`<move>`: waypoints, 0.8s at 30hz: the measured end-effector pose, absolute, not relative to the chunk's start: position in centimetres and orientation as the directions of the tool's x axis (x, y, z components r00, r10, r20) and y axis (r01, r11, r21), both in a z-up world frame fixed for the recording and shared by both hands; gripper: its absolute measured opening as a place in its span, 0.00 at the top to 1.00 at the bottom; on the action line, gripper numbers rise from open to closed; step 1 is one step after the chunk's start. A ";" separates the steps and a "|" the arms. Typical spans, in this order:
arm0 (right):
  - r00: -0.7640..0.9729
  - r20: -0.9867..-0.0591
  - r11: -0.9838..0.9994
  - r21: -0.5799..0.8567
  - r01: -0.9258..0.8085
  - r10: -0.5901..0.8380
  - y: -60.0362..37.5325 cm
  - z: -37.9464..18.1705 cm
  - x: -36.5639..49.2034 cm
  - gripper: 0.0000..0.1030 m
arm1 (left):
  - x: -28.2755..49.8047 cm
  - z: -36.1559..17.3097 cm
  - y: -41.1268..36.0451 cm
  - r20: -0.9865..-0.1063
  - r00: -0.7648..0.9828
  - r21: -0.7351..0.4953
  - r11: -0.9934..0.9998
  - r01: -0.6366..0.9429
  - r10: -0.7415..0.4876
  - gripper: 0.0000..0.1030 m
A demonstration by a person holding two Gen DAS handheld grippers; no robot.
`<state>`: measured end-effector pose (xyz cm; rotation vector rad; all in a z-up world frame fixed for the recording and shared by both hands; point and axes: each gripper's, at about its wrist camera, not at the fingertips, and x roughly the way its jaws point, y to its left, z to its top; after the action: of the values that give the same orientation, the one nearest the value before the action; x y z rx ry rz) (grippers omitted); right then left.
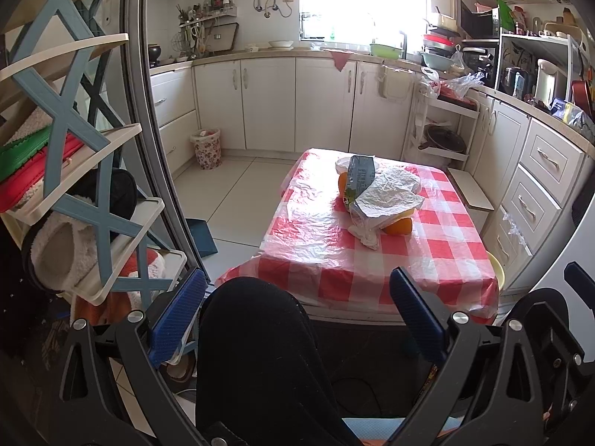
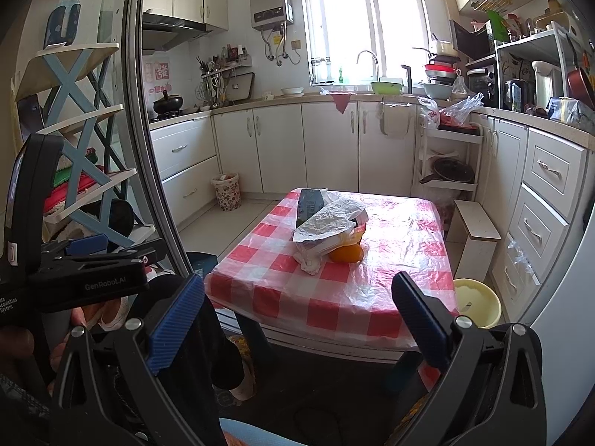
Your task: Collect trash
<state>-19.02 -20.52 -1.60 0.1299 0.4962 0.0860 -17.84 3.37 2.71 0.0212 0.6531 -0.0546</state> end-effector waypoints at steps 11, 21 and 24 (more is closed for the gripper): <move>0.872 -0.477 0.988 0.145 -0.049 0.113 -20.1 -1.6 -19.1 0.06 | -17.9 2.7 3.3 -0.608 0.792 0.001 0.998 0.058 -0.045 0.08; 0.878 -0.465 0.989 0.138 -0.053 0.112 -19.9 -2.1 -19.2 0.06 | -17.9 2.7 3.3 -0.608 0.793 0.000 0.998 0.057 -0.045 0.08; 0.879 -0.464 0.991 0.126 -0.054 0.107 -19.8 -2.1 -19.3 0.06 | -17.9 2.7 3.3 -0.608 0.793 0.000 0.998 0.057 -0.045 0.08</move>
<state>-19.28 -19.82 -2.11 0.1106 0.4893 0.0837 -17.95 3.26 2.67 0.0183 0.6530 -0.0549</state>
